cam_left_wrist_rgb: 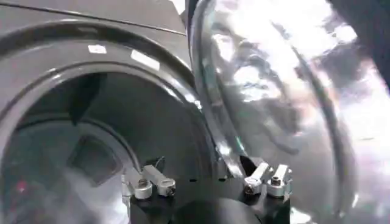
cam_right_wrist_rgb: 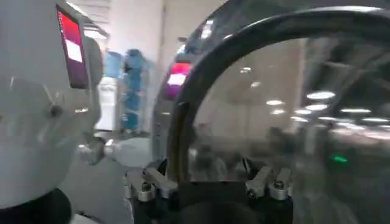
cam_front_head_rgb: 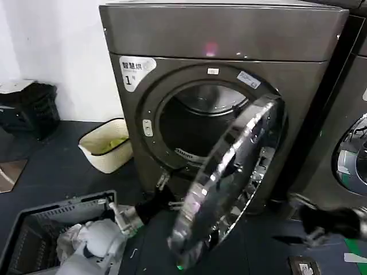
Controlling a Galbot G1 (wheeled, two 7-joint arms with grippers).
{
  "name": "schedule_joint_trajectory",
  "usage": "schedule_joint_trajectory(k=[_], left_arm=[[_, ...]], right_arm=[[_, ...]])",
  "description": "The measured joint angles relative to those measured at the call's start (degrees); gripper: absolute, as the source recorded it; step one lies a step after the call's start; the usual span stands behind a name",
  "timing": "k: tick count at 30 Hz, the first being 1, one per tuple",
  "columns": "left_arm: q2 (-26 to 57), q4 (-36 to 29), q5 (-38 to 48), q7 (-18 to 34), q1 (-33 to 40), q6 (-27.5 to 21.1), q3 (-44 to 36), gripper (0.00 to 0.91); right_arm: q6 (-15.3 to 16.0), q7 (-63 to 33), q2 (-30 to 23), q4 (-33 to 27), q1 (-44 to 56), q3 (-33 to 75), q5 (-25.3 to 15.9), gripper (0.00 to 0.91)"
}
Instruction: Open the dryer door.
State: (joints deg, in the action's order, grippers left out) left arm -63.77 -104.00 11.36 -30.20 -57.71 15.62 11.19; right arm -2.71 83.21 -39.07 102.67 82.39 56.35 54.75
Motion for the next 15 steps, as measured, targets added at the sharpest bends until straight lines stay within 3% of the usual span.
schedule_joint_trajectory(k=[11, 15], left_arm=[[-2.8, 4.4, -0.3, 0.3, 7.4, 1.1, -10.4, 0.907], [-4.1, 6.7, -0.1, 0.5, 11.4, 1.5, -14.7, 0.907]], right_arm=[[-7.7, -7.8, -14.7, -0.5, 23.1, 30.1, -4.4, 0.907], [-12.8, -14.9, -20.3, -1.4, 25.8, 36.7, -8.6, 0.907]])
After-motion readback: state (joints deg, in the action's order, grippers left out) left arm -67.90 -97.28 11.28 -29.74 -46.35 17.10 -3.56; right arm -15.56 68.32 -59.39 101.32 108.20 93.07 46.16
